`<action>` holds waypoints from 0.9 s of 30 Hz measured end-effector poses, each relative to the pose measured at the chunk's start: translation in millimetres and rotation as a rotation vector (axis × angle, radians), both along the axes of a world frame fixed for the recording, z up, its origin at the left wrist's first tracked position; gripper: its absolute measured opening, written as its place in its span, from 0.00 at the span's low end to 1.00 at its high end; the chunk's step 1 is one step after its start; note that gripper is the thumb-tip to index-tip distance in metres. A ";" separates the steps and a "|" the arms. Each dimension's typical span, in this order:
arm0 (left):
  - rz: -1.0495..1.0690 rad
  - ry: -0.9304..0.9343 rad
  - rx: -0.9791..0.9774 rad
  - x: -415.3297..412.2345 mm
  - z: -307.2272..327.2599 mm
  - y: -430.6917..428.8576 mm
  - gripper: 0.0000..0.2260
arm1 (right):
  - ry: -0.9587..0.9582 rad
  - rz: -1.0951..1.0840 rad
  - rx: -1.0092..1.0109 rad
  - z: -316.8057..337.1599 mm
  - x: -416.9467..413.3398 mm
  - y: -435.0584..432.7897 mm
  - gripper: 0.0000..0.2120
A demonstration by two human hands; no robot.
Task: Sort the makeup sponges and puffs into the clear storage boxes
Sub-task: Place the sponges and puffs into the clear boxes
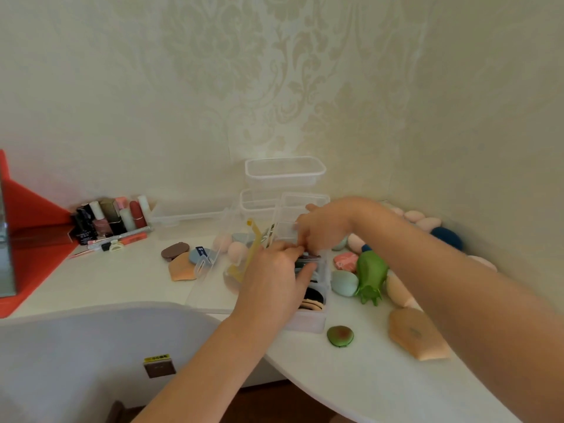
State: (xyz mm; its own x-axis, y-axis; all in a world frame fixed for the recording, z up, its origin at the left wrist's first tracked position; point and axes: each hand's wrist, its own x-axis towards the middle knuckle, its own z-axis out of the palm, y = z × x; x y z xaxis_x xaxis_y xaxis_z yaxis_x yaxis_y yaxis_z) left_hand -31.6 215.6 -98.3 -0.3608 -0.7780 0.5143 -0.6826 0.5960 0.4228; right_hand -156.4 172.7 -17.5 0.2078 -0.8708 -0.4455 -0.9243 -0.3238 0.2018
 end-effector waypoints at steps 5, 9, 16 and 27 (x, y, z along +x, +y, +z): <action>-0.027 -0.075 -0.001 0.6 1.4 -0.5 0.14 | -0.204 -0.111 0.036 0.0 -18.3 2.0 0.15; -0.026 -0.122 -0.013 1.6 1.1 -3.7 0.20 | -0.492 -0.136 -0.215 -3.2 -25.8 12.4 0.09; 0.062 -0.185 -0.053 1.3 -5.0 -6.5 0.24 | -1.025 -0.470 -0.674 22.3 -75.9 14.4 0.10; -0.007 -0.235 0.070 3.1 -5.2 -9.4 0.19 | -0.762 -0.738 -0.636 -76.5 -97.1 -47.6 0.27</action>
